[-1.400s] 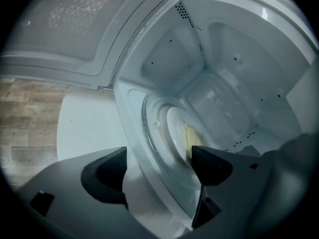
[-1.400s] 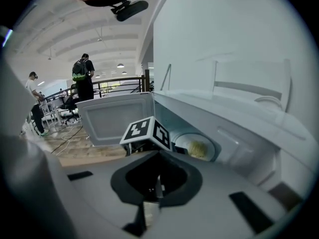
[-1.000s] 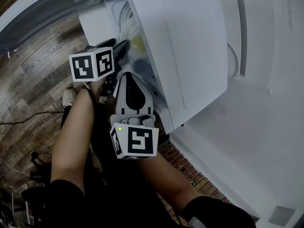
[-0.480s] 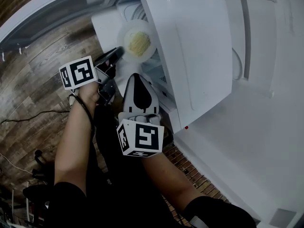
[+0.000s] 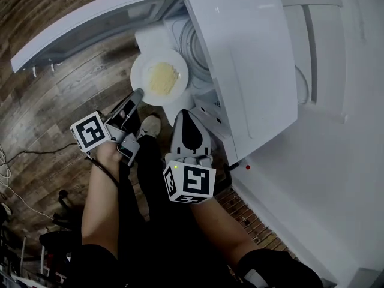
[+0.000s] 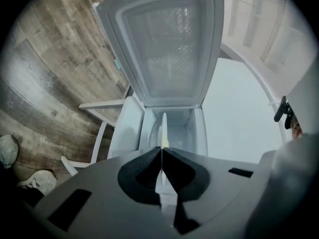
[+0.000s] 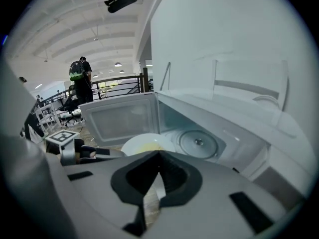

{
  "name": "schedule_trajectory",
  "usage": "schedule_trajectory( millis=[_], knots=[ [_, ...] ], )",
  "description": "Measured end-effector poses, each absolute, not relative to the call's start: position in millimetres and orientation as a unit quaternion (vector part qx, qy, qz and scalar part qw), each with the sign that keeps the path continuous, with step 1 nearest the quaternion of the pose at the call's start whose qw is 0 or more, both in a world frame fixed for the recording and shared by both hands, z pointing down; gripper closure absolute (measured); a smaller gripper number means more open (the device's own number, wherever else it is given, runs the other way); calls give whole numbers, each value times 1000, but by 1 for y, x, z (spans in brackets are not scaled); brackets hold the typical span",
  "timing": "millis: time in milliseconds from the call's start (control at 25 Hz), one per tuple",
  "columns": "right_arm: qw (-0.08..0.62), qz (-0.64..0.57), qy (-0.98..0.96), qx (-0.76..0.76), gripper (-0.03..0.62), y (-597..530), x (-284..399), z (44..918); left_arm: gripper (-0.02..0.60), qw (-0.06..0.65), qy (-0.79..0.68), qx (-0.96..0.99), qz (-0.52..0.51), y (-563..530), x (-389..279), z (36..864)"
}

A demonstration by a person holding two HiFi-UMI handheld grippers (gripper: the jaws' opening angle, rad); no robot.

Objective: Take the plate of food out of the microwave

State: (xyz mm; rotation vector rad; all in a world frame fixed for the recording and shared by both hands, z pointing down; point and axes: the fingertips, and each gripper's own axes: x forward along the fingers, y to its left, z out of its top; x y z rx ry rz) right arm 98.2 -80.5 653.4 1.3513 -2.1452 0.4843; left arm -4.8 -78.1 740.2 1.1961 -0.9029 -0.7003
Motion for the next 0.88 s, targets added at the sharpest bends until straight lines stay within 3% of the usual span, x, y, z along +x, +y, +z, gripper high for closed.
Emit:
schedule_trajectory(
  millis=[400, 880],
  knots=[
    [241, 158, -818, 498, 582, -107, 84, 530, 571, 626, -439, 542, -349, -53, -49, 583],
    [174, 138, -852, 475, 582, -144, 102, 355, 571, 606, -434, 556, -370, -91, -36, 382]
  ],
)
